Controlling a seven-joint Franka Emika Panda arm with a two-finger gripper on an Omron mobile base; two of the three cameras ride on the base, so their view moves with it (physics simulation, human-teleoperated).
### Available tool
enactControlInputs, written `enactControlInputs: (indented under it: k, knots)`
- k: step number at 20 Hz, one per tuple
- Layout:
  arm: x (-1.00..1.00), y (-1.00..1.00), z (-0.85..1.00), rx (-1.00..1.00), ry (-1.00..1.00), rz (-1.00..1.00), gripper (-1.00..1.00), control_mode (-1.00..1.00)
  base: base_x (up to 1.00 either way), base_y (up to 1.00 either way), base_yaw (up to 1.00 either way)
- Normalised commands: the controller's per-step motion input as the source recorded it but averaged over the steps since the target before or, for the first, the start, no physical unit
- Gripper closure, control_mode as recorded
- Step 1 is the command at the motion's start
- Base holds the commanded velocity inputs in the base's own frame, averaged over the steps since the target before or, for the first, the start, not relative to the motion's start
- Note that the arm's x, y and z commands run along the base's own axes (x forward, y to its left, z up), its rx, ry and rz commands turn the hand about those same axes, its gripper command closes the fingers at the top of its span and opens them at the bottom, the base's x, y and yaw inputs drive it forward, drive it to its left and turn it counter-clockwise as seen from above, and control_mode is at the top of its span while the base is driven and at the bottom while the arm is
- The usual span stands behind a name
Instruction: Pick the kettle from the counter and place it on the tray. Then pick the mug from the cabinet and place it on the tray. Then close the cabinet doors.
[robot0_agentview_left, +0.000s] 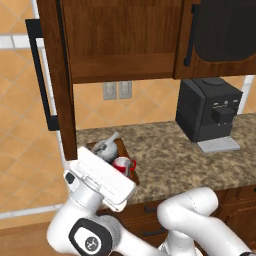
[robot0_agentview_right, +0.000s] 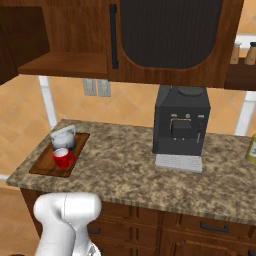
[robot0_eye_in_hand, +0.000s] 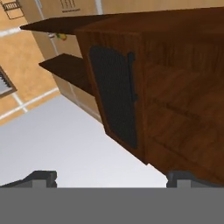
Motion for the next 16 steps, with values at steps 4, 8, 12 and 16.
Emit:
enactControlInputs:
  k: [4,8,12,16]
  knots:
    - [0.37,0.55,-0.08,-0.01,0.08,0.00,-1.00,-1.00,0.00,0.00,0.00]
    - [0.36,0.50,-0.14,-0.01,0.07,0.00,-1.00,-1.00,0.00,0.00,0.00]
    - [0.30,0.31,-0.33,0.00,0.02,0.00,-1.00,-1.00,0.00,0.00,0.00]
    - [0.31,0.31,-0.38,0.00,0.00,0.00,-1.00,-1.00,0.00,0.00,0.00]
